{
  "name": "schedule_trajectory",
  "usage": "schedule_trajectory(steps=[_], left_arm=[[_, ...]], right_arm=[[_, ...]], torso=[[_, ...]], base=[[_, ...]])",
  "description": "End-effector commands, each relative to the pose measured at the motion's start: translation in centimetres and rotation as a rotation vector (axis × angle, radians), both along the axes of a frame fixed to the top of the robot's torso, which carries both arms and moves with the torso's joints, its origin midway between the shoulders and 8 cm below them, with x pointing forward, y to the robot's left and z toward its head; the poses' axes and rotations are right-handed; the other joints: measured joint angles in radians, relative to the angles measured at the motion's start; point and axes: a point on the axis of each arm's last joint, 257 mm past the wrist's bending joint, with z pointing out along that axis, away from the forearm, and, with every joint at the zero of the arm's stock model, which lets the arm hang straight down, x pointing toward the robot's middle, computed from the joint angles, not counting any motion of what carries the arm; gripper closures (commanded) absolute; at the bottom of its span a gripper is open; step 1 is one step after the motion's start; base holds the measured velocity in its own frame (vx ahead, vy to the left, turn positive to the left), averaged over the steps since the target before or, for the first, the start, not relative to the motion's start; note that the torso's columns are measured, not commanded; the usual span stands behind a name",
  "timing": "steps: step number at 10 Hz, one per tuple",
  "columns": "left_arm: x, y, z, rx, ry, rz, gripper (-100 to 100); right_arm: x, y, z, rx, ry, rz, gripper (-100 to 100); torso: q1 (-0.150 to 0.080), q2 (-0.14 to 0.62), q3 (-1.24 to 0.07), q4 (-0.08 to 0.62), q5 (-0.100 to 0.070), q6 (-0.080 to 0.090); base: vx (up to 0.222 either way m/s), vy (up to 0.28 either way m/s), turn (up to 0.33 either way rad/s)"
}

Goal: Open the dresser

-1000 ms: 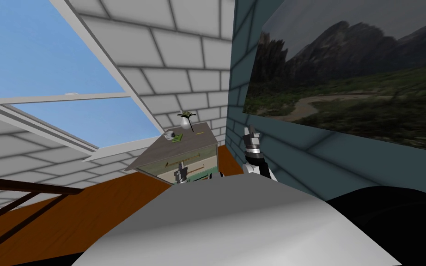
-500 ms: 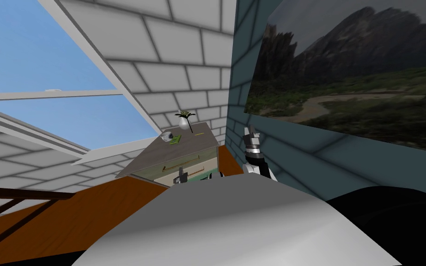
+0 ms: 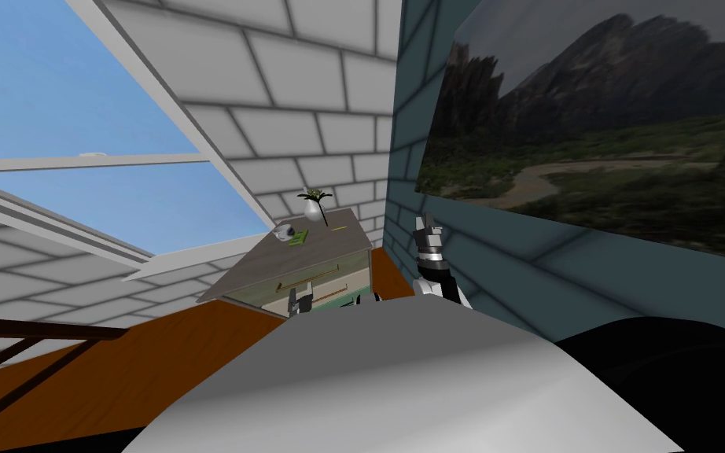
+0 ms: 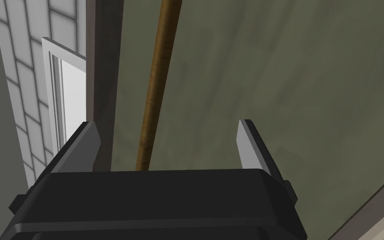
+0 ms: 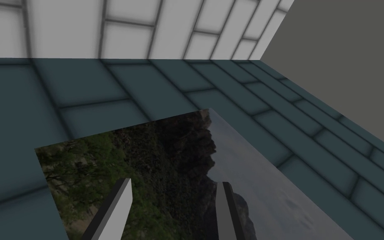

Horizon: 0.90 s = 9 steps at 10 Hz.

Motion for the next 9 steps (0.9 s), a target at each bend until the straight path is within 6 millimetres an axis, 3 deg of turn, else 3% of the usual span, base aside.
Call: schedule_trajectory(steps=[1,5,9], left_arm=[[0.3,1.5,0.6,0.053,0.010,-0.013,-100],[2.7,2.0,1.9,0.063,0.000,-0.015,-100],[3.4,0.0,1.9,-0.016,-0.022,0.001,-100]], right_arm=[[0.0,0.0,0.0,0.000,0.000,0.000,0],[0.0,0.0,0.0,0.000,0.000,0.000,0],[0.0,0.0,0.0,0.000,0.000,0.000,0]], torso=[[0.000,0.000,0.000,0.000,0.000,0.000],[-0.003,0.001,0.001,0.000,-0.001,0.000],[0.002,-0.002,-0.001,0.000,0.001,0.000]], base=[[-0.012,-0.016,0.007],[-0.041,-0.059,0.020],[-0.032,-0.042,0.007]])
